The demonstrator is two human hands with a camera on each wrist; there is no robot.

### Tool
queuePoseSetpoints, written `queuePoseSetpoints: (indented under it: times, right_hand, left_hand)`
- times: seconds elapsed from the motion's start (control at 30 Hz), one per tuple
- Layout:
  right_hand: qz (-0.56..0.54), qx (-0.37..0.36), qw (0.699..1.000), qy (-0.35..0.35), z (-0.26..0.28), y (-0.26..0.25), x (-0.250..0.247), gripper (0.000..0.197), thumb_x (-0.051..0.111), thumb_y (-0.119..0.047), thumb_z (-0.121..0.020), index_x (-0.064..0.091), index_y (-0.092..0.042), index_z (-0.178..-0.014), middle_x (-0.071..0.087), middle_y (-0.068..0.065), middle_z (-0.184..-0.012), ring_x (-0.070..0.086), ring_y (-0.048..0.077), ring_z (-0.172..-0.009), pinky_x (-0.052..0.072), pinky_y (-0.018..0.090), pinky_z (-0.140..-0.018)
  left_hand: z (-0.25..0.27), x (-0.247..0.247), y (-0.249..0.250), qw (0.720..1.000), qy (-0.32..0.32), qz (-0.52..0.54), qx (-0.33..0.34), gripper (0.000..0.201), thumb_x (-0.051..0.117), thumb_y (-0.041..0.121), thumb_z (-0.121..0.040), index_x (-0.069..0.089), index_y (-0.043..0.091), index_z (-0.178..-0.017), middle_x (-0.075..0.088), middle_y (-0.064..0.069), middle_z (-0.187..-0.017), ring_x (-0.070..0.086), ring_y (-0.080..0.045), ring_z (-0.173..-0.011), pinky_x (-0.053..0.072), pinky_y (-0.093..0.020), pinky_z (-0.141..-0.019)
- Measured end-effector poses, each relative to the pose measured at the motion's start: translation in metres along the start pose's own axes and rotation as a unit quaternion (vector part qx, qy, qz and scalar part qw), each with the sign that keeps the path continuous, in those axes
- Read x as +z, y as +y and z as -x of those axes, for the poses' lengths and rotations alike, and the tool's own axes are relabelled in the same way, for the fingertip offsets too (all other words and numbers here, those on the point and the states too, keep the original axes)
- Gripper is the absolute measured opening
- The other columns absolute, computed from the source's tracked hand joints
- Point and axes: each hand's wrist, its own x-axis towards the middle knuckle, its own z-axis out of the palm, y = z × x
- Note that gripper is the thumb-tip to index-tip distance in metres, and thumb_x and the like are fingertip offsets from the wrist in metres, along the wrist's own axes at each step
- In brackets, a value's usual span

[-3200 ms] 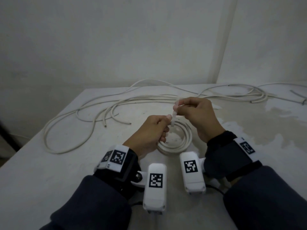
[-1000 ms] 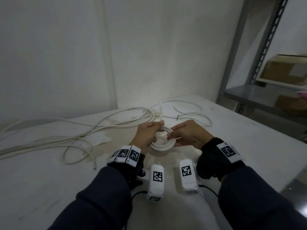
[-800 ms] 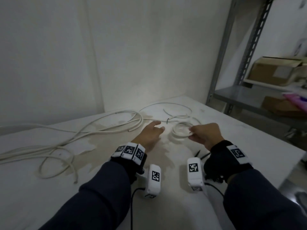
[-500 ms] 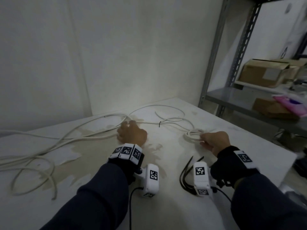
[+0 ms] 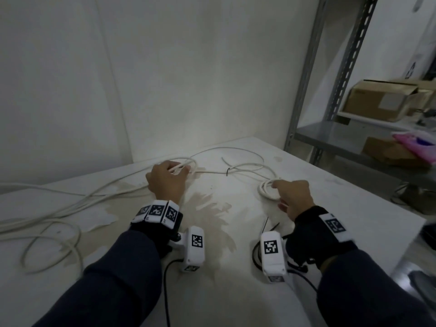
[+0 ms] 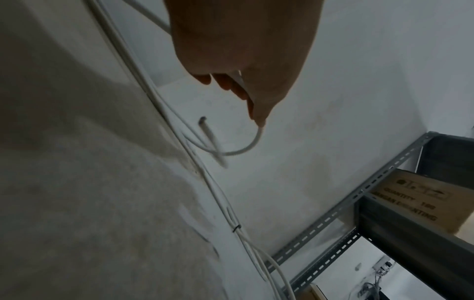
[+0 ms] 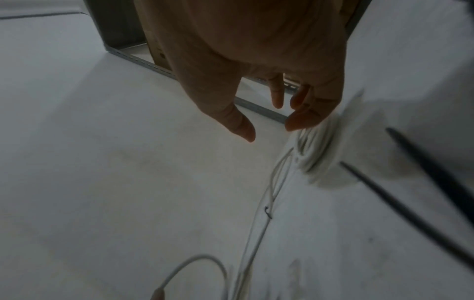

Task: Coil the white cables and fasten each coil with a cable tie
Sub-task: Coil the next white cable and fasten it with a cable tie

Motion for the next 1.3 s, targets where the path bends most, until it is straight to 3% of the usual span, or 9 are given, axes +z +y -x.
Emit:
queuePoseSetpoints:
  times: [0.2, 0.33, 0.57, 0.7, 0.77, 0.87, 0.97, 1.13, 1.3]
  right_hand:
    - [-0.006, -0.027, 0.978, -0.204, 0.066, -0.034, 0.026, 0.014, 0.065, -0.011, -0.087, 0.058, -0.006, -0.099, 0.057, 0.01, -0.084, 0.057, 0.02, -0.069, 0.046, 0.026, -0.054]
    - [-0.022, 0.033, 0.926, -0.377, 0.112, -0.043, 0.055, 0.04, 0.068, -0.034, -0.087, 0.055, -0.001, -0.106, 0.065, 0.018, -0.098, 0.068, 0.025, -0.078, 0.057, 0.032, -0.07]
    - [-0.173, 0.07, 0.939, -0.287, 0.155, -0.037, 0.104, 0.022, 0.035, 0.007, -0.091, 0.054, 0.0, -0.081, 0.046, 0.007, -0.057, 0.044, 0.013, -0.042, 0.04, 0.021, -0.041]
    - [-0.163, 0.057, 0.941, -0.291, 0.181, -0.036, 0.105, 0.027, 0.025, 0.005, -0.09, 0.051, 0.002, -0.085, 0.029, 0.003, -0.06, 0.022, 0.006, -0.026, 0.022, 0.015, -0.031]
    - [-0.145, 0.056, 0.935, -0.317, 0.195, -0.032, 0.102, 0.027, 0.025, 0.006, -0.09, 0.051, 0.003, -0.086, 0.025, 0.002, -0.059, 0.019, 0.006, -0.025, 0.02, 0.016, -0.029]
    - [-0.125, 0.059, 0.932, -0.336, 0.215, -0.027, 0.094, 0.027, 0.025, 0.007, -0.089, 0.051, 0.005, -0.089, 0.023, 0.0, -0.058, 0.015, 0.005, -0.026, 0.015, 0.015, -0.028]
    - [-0.111, 0.063, 0.935, -0.332, 0.226, -0.017, 0.084, 0.025, 0.025, 0.008, -0.087, 0.049, 0.006, -0.095, 0.03, 0.001, -0.046, 0.014, 0.006, -0.026, 0.014, 0.014, -0.028]
    - [-0.034, 0.081, 0.927, -0.365, 0.251, 0.01, 0.076, 0.024, 0.028, 0.005, -0.089, 0.052, 0.01, -0.092, 0.025, -0.001, -0.046, 0.015, 0.005, -0.027, 0.014, 0.016, -0.026]
    - [0.084, 0.133, 0.859, -0.488, 0.278, 0.016, 0.077, 0.026, 0.034, -0.002, -0.094, 0.058, 0.009, -0.093, 0.027, -0.003, -0.047, 0.018, 0.004, -0.03, 0.014, 0.015, -0.026]
  left_hand:
    - [0.007, -0.03, 0.007, 0.987, -0.007, 0.147, 0.061, 0.011, 0.072, 0.025, -0.083, 0.071, 0.014, -0.085, 0.067, -0.008, -0.084, 0.056, -0.017, -0.079, 0.044, -0.03, -0.075]
    - [0.024, -0.062, 0.019, 0.979, -0.079, 0.178, 0.063, 0.004, 0.068, 0.016, -0.086, 0.073, 0.015, -0.085, 0.07, 0.0, -0.083, 0.062, -0.012, -0.082, 0.047, -0.024, -0.08]
    - [0.058, -0.143, 0.009, 0.947, -0.308, -0.086, 0.021, 0.049, 0.042, 0.044, -0.098, 0.075, 0.011, -0.082, 0.072, -0.002, -0.085, 0.065, -0.015, -0.079, 0.05, -0.027, -0.067]
    - [0.056, -0.186, -0.017, 0.923, -0.238, -0.301, -0.037, 0.046, 0.046, 0.056, -0.091, 0.068, 0.032, -0.059, 0.067, -0.011, -0.1, 0.058, -0.032, -0.105, 0.042, -0.037, -0.096]
    - [0.058, -0.204, -0.019, 0.916, -0.167, -0.35, -0.101, 0.026, 0.061, 0.048, -0.082, 0.071, 0.025, -0.087, 0.05, -0.019, -0.123, 0.043, -0.038, -0.118, 0.037, -0.039, -0.101]
    - [0.064, -0.224, -0.022, 0.929, -0.133, -0.26, -0.225, 0.073, 0.077, 0.022, -0.071, 0.037, 0.012, -0.131, 0.022, -0.022, -0.139, 0.031, -0.041, -0.126, 0.037, -0.038, -0.099]
    - [0.063, -0.237, -0.039, 0.935, -0.121, -0.062, -0.329, 0.132, 0.084, 0.021, -0.039, 0.01, -0.004, -0.145, 0.038, -0.025, -0.141, 0.045, -0.039, -0.124, 0.044, -0.039, -0.1]
    - [0.084, -0.275, -0.041, 0.953, -0.083, 0.014, -0.292, 0.016, 0.064, 0.011, -0.063, 0.058, 0.012, -0.078, 0.057, -0.013, -0.085, 0.061, -0.032, -0.088, 0.039, -0.019, -0.061]
    - [0.086, -0.319, -0.071, 0.937, -0.005, -0.003, -0.348, 0.055, 0.071, 0.019, -0.058, 0.058, -0.006, -0.104, 0.058, -0.018, -0.098, 0.056, -0.021, -0.063, 0.045, -0.018, -0.051]
